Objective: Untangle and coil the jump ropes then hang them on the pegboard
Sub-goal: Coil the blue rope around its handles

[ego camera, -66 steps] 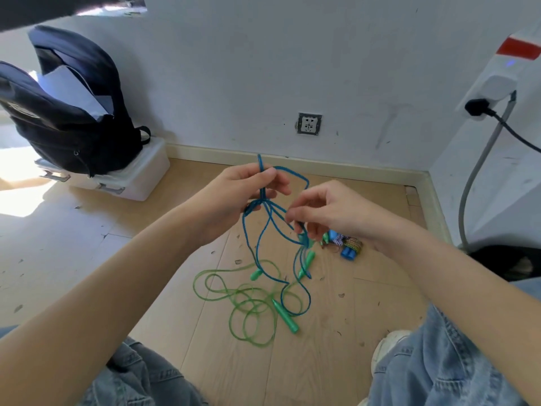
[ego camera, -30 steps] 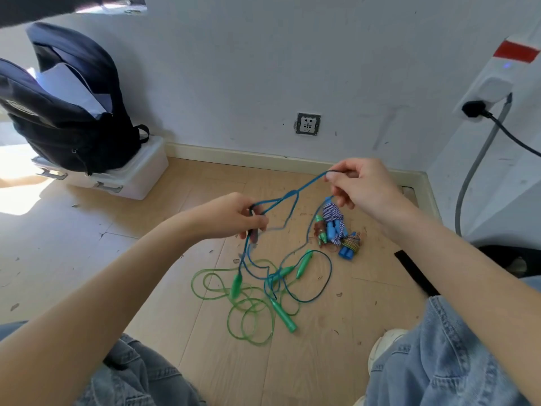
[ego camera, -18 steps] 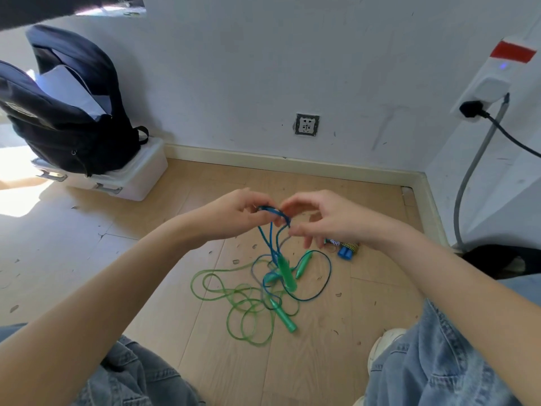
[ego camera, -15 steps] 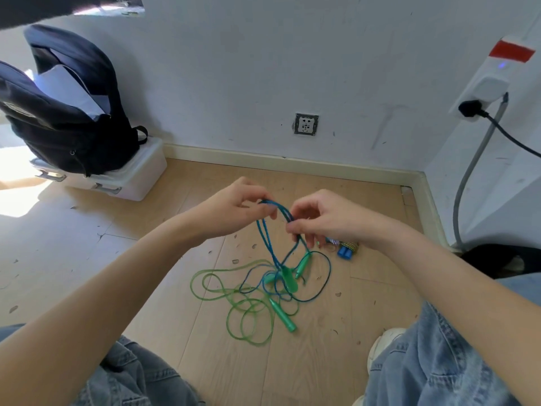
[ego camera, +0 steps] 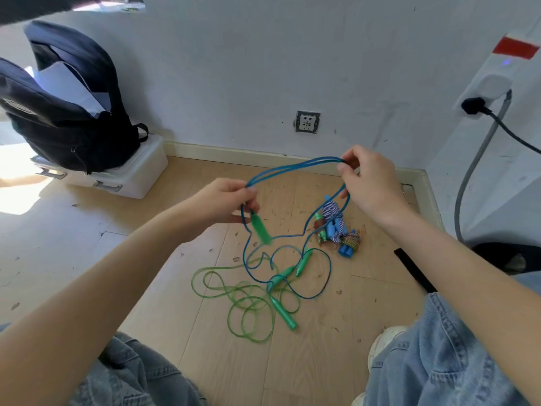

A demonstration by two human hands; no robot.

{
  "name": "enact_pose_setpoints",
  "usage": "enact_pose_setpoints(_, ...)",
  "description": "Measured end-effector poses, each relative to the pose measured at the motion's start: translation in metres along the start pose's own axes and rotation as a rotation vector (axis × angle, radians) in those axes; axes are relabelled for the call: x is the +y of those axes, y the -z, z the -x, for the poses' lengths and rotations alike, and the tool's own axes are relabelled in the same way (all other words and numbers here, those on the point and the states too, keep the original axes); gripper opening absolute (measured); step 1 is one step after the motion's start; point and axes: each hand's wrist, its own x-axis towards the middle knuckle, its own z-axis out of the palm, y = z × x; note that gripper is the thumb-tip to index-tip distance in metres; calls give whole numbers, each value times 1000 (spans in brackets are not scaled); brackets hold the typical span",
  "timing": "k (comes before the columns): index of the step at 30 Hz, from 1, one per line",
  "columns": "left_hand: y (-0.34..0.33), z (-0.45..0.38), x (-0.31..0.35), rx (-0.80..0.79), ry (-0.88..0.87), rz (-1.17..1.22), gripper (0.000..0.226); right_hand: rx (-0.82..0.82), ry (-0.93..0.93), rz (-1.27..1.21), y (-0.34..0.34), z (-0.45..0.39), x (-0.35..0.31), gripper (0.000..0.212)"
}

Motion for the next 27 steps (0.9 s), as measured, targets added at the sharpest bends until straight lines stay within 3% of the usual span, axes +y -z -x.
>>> enact_pose_setpoints(2, 4, 3, 5, -45, -14, 248, 32, -25, -27, 5, 0, -1, 3, 9)
enact_pose_setpoints(6, 3, 4, 5, -62, -8, 163, 25, -177, -63, 127, 2, -1, 6, 1)
enact_pose_setpoints(9, -5, 4, 2, -43, 39, 108, 24, -424, -46, 231, -1, 9, 3, 41)
enact_pose_setpoints(12, -18, 5, 1, -76, 71, 203, 23, -590, 103, 5, -10, 22, -13, 46)
enact_pose_setpoints(15, -26, 5, 4, -81, 60, 342, 22, -803, -53, -441, -12, 28, -25, 26)
enact_pose_setpoints(20, -21, 4, 6, -109, -30, 441, 22, -806, -98, -581, -6, 25, -25, 27)
enact_pose_setpoints(22, -22, 3, 5, -102, -41, 302, 25, -792, -112, -560, -9, 26, -23, 21)
enact_pose_setpoints(24, -17, -1, 1, -4, -37, -131, 29, -709, -142, -446, -12, 23, -16, 11)
enact_pose_setpoints(25, -12, -2, -3, 3, -22, -428, 31, -644, -135, -320, -13, 19, -11, 16)
enact_pose_setpoints(27, -2, -1, -12, -236, 149, -853, 32, -531, -86, -43, -15, 15, 0, 23)
